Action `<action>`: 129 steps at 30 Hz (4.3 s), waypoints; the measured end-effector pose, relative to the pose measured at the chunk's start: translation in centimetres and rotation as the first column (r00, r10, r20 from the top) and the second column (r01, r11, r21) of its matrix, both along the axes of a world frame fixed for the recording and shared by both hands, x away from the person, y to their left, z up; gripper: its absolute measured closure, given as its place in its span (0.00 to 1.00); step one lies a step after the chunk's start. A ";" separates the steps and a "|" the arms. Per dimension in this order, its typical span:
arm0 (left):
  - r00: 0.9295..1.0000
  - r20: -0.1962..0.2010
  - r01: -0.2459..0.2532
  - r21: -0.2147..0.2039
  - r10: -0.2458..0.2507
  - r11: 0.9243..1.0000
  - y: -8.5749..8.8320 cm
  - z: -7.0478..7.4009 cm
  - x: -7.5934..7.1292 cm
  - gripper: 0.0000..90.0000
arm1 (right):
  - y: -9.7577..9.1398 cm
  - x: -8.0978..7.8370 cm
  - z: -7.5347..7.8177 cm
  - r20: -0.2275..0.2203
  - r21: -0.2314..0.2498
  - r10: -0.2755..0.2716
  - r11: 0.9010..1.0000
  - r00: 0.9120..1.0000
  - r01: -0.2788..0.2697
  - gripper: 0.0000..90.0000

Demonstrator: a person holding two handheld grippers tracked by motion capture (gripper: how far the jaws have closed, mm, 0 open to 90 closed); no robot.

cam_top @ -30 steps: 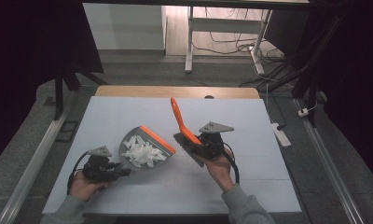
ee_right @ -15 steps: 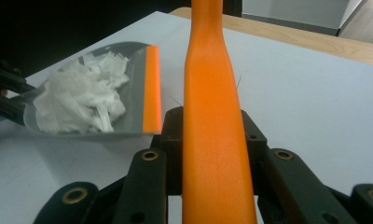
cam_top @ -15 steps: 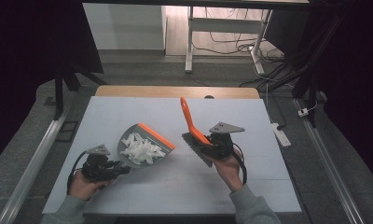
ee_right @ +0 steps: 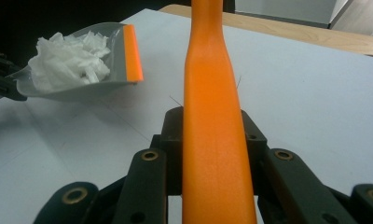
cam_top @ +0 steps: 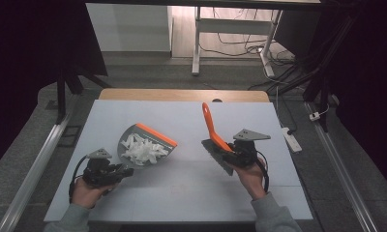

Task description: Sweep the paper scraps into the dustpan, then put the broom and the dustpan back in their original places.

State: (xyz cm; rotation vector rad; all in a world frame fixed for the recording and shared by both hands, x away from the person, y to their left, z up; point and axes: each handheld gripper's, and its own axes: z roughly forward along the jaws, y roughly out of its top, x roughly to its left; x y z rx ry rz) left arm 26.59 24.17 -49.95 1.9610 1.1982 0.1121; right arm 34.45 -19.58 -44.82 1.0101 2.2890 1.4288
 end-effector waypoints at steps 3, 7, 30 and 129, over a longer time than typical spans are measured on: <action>1.000 -0.005 -0.019 0.005 0.019 1.000 -0.1 0.0 0.0 0.68 | -0.5 -0.1 -0.1 -0.005 -0.002 0.003 1.000 1.000 -0.003 0.79; 0.999 -0.011 -0.035 0.007 0.035 0.999 0.0 -0.1 -0.1 0.68 | -1.0 -0.2 -0.2 -0.010 -0.006 0.006 1.000 1.000 -0.006 0.78; 0.979 -0.033 -0.199 0.024 0.200 0.980 -0.2 -0.7 -0.6 0.68 | -3.4 -0.6 -1.2 -0.072 0.009 0.019 1.000 0.997 -0.018 0.78; 0.921 0.008 -0.390 0.062 0.390 0.919 1.0 -1.5 -0.7 0.30 | -6.0 3.4 -6.5 -0.273 -0.230 -0.208 0.962 0.939 0.147 0.47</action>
